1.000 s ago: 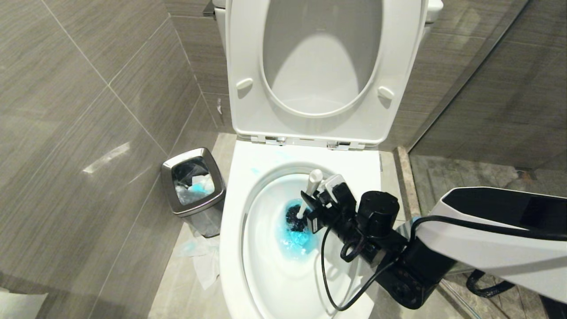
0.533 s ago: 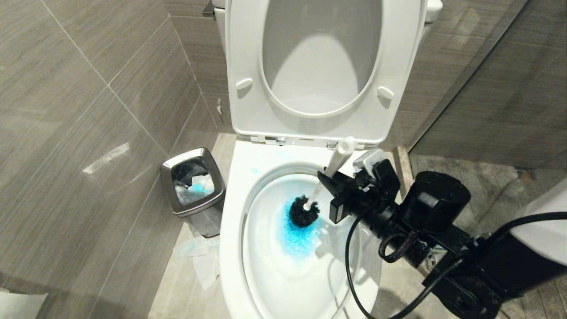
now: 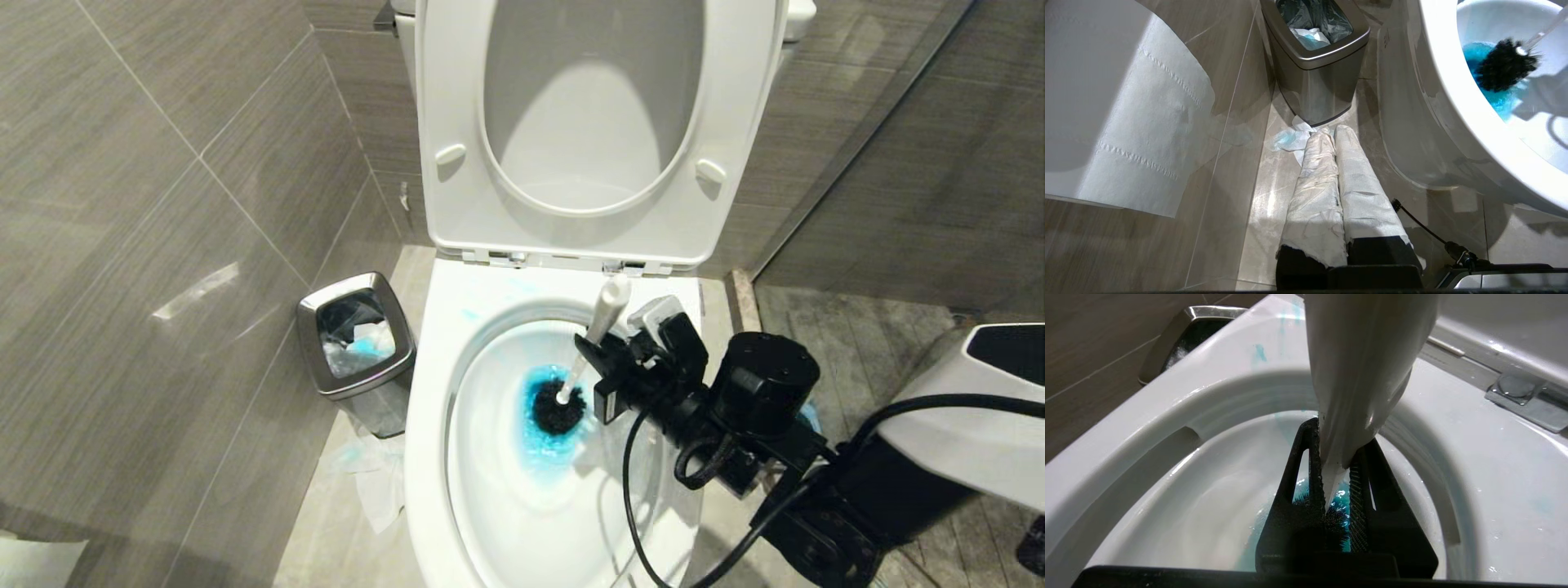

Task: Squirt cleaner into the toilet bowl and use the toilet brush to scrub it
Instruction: Scrub the toilet bowl

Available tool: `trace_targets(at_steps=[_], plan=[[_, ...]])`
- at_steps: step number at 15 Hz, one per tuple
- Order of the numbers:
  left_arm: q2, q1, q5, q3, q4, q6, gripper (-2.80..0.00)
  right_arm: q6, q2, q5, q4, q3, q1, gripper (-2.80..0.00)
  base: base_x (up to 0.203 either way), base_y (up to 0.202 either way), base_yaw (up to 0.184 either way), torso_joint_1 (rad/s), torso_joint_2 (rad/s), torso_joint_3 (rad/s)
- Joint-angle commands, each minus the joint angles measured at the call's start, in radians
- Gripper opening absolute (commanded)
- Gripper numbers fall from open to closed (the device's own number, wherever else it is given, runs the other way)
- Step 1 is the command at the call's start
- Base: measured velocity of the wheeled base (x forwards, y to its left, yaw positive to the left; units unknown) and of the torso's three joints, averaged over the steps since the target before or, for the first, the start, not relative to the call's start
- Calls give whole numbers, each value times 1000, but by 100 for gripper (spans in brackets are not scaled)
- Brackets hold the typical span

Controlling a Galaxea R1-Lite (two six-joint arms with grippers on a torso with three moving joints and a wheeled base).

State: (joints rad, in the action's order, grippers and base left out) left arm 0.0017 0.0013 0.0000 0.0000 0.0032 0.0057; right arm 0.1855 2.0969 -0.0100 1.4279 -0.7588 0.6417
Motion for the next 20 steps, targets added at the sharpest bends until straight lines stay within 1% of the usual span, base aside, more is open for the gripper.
trace_targets(at_steps=[1, 5, 8, 12, 16, 20], plan=[[0, 0, 0, 0, 0, 0, -280, 1, 95, -3, 8, -56, 0, -280, 0, 0, 0, 0, 0, 0], [0, 0, 0, 0, 0, 0, -280, -1, 120, -5, 9, -59, 1, -280, 0, 0, 0, 0, 0, 0], [0, 0, 0, 0, 0, 0, -280, -2, 72, -2, 11, -45, 1, -280, 0, 0, 0, 0, 0, 0], [0, 0, 0, 0, 0, 0, -280, -15, -92, -1, 11, 8, 6, -280, 0, 0, 0, 0, 0, 0], [0, 0, 0, 0, 0, 0, -280, -45, -282, 5, 10, 99, 38, -280, 0, 0, 0, 0, 0, 0], [0, 0, 0, 0, 0, 0, -280, -81, -427, 50, 0, 161, 44, -280, 0, 0, 0, 0, 0, 0]])
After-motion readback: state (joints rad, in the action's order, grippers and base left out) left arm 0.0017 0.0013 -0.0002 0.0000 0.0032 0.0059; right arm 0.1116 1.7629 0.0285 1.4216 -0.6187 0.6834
